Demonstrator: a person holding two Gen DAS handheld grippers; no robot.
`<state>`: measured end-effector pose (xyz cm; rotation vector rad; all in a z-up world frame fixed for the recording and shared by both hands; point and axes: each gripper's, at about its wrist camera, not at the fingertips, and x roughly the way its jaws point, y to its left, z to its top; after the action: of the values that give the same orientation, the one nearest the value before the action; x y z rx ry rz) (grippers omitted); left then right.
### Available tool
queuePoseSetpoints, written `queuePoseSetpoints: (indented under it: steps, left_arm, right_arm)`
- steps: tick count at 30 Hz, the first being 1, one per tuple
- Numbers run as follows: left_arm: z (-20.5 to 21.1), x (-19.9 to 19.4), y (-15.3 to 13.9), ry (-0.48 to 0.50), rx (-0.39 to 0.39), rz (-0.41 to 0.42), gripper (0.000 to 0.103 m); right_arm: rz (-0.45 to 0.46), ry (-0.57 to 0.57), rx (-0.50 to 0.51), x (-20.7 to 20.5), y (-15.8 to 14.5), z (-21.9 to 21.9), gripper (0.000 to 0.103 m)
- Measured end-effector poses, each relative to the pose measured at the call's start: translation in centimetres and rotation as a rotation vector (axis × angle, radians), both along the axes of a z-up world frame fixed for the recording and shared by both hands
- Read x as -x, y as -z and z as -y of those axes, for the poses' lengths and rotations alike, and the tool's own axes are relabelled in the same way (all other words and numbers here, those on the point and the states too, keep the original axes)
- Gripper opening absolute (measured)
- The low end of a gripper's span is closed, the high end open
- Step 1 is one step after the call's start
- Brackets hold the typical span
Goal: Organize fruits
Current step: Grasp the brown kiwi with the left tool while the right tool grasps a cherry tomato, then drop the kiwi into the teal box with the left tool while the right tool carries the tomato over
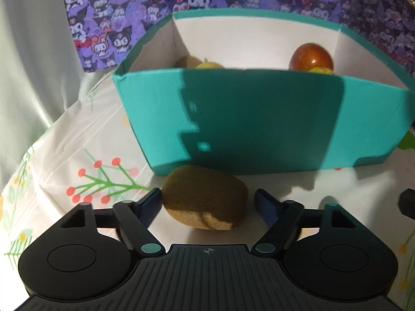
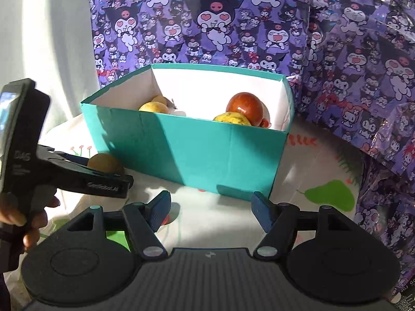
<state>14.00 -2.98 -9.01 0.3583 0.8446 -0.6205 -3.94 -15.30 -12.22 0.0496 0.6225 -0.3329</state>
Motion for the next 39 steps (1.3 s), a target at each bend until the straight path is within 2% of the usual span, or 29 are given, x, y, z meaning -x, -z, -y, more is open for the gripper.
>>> queuePoseSetpoints:
  steps: [4,8,16,21,22,25,27,30,32,39]
  left_arm:
    - [-0.5,-0.5,0.1,-0.011,0.047,-0.023,0.075]
    - [-0.7,0.0,-0.2,-0.021,0.043,-0.017,0.073]
    - [-2.2,3.5,-4.5,-0.070,0.117,0.020,0.073]
    - [-3.1,4.1,-5.7,-0.104,0.136,0.029,0.073]
    - [-3.3,4.0,-5.8,-0.109,0.136,0.030,0.073]
    - [-3.6,3.9,-5.8,-0.120,0.137,0.019,0.073]
    - [-3.7,3.8,-5.7,-0.124,0.138,0.016,0.073]
    - [-3.9,3.8,-5.4,-0.128,0.136,0.006,0.073]
    - [-3.9,3.7,-5.2,-0.128,0.131,0.000,0.073]
    - [-3.6,3.9,-5.3,-0.130,0.121,-0.003,0.073]
  right_arm:
    - [-0.011,-0.008,-0.002,-0.2,0.3,-0.2,0.069]
    - [-0.025,-0.013,-0.005,-0.4,0.6,-0.5,0.069]
    - [-0.065,-0.057,-0.003,-1.6,1.9,-1.9,0.069]
    - [-0.081,-0.101,-0.006,-2.9,3.1,-3.4,0.060]
    - [-0.088,-0.106,-0.011,-3.2,3.4,-3.6,0.055]
    - [-0.114,-0.110,-0.032,-3.9,4.2,-3.6,0.048]
    - [-0.124,-0.115,-0.039,-4.2,4.5,-3.5,0.039]
    - [-0.123,-0.125,-0.036,-4.5,4.6,-3.5,0.036]
    - [-0.122,-0.137,-0.030,-4.8,4.6,-3.5,0.026]
    - [-0.108,-0.145,-0.053,-4.3,3.8,-3.0,0.025]
